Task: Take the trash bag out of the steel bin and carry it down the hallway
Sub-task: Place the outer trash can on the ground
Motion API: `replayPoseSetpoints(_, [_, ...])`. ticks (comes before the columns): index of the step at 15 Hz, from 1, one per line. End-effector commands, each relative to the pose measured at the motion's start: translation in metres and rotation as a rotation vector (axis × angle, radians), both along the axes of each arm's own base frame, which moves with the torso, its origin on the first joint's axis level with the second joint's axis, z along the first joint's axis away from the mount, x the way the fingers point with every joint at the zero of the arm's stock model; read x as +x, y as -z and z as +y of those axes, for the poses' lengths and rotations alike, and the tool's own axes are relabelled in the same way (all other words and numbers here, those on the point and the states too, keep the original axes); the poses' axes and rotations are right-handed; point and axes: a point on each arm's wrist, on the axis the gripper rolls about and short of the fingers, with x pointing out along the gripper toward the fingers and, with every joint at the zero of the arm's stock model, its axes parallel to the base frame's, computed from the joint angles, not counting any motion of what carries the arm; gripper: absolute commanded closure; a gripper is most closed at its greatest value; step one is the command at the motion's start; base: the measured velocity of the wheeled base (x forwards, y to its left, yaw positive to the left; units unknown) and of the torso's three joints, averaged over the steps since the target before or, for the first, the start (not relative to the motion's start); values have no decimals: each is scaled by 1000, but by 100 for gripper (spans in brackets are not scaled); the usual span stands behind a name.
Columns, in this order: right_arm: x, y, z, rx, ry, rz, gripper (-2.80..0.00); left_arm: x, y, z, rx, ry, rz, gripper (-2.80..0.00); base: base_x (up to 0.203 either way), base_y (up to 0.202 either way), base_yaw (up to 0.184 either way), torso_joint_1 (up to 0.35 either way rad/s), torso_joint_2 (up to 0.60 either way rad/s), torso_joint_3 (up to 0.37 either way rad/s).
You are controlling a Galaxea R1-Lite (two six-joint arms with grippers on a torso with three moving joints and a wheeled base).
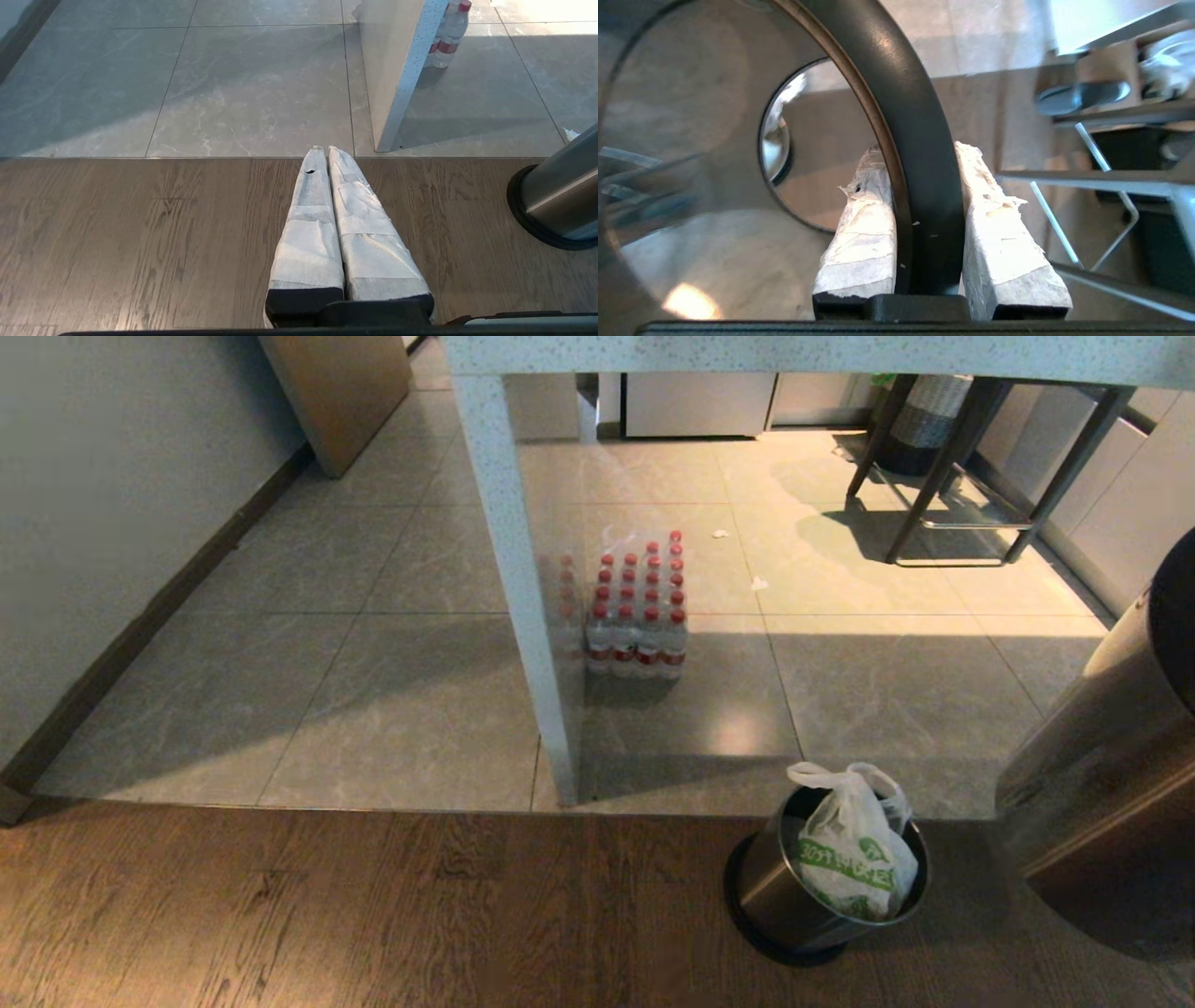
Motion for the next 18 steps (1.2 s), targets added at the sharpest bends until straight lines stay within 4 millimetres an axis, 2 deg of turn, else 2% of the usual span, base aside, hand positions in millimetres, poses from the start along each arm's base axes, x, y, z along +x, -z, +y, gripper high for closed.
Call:
replayPoseSetpoints(1, [3, 8, -6, 18, 72, 22, 0, 0, 0, 0, 0, 0, 0, 0, 0, 0, 0, 0, 0, 0])
replayPoseSetpoints(3, [25, 26, -28, 71, 186, 19, 0, 0, 0, 0, 0, 0, 0, 0, 0, 0, 0, 0, 0, 0])
replayPoseSetpoints(8, [105, 81, -118, 122, 351, 31, 0, 0, 0, 0, 0, 0, 0, 0, 0, 0, 0, 0, 0, 0])
replayPoseSetpoints(10, [135, 114, -165, 144, 411, 59, 0, 0, 0, 0, 0, 0, 0, 0, 0, 0, 0, 0, 0, 0])
replayPoseSetpoints(13, [165, 169, -227, 167, 482, 86, 0, 0, 0, 0, 0, 0, 0, 0, 0, 0, 0, 0, 0, 0])
replayPoseSetpoints(16, [193, 232, -273, 149, 504, 63, 0, 0, 0, 0, 0, 0, 0, 0, 0, 0, 0, 0, 0, 0])
replayPoseSetpoints(18, [208, 273, -294, 147, 508, 70, 0, 0, 0, 0, 0, 0, 0, 0, 0, 0, 0, 0, 0, 0])
